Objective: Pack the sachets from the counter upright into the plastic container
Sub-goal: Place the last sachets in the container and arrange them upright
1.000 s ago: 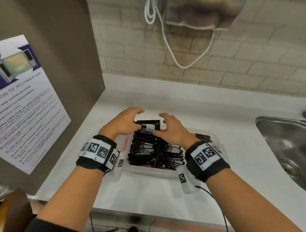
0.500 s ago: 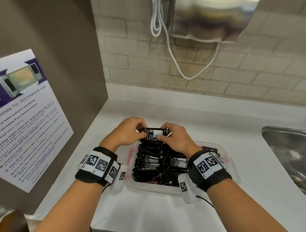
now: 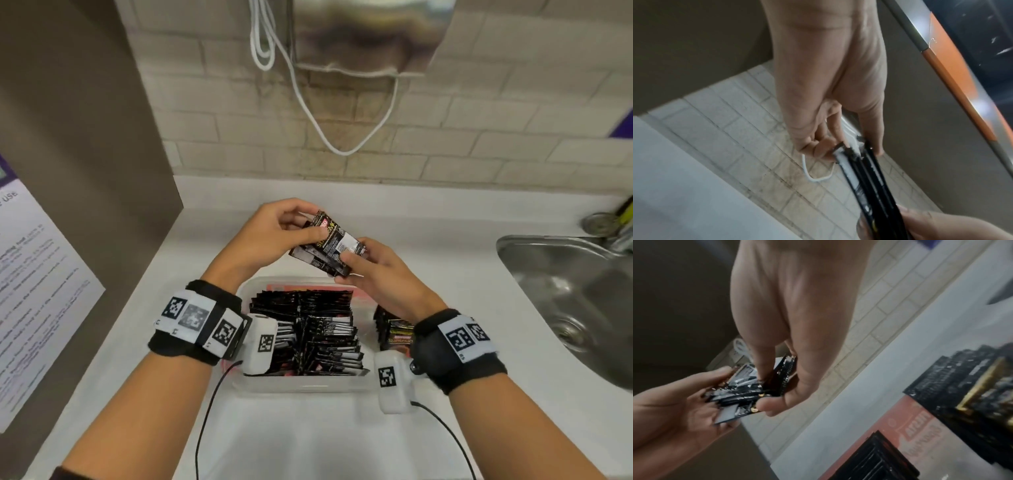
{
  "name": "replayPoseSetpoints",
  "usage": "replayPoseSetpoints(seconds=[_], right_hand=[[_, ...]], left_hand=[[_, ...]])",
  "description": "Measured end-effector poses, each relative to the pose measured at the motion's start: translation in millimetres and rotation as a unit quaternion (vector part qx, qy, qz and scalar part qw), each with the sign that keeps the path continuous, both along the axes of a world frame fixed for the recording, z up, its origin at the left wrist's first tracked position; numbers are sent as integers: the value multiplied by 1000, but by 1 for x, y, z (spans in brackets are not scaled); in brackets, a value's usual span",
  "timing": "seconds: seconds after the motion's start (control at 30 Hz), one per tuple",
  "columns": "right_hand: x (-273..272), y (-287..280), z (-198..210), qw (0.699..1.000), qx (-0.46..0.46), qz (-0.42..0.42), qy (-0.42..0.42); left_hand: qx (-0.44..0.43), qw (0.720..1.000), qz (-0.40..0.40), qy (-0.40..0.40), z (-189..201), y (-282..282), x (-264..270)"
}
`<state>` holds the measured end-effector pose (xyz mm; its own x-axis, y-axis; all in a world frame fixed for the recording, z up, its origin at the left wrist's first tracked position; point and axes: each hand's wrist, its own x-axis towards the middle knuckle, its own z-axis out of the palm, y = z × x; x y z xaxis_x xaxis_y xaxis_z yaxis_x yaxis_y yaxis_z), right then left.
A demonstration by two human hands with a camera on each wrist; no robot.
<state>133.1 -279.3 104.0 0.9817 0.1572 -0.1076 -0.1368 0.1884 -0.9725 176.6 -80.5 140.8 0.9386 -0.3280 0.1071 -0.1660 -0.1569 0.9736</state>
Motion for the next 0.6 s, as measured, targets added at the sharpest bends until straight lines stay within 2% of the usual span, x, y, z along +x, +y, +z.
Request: replayPoseSetpoints(seconds=[0.07, 0.2, 0.3, 0.43, 0.6], right_hand=[[-8, -13, 1, 998, 67, -1, 5], [-22, -36, 3, 988, 155, 0, 5], [-29, -49, 4, 980, 198, 12, 5], [-36, -53, 5, 975, 220, 13, 17], [-40, -61, 12, 989, 147, 9, 1]], left_hand=[[-35, 999, -36, 2, 3, -11, -3], [-71, 985, -158, 14, 3, -32, -11], [-81, 978, -192, 13, 1, -54, -17], [-64, 981, -184, -12, 0, -85, -26], [47, 987, -146, -55, 0, -116, -34]])
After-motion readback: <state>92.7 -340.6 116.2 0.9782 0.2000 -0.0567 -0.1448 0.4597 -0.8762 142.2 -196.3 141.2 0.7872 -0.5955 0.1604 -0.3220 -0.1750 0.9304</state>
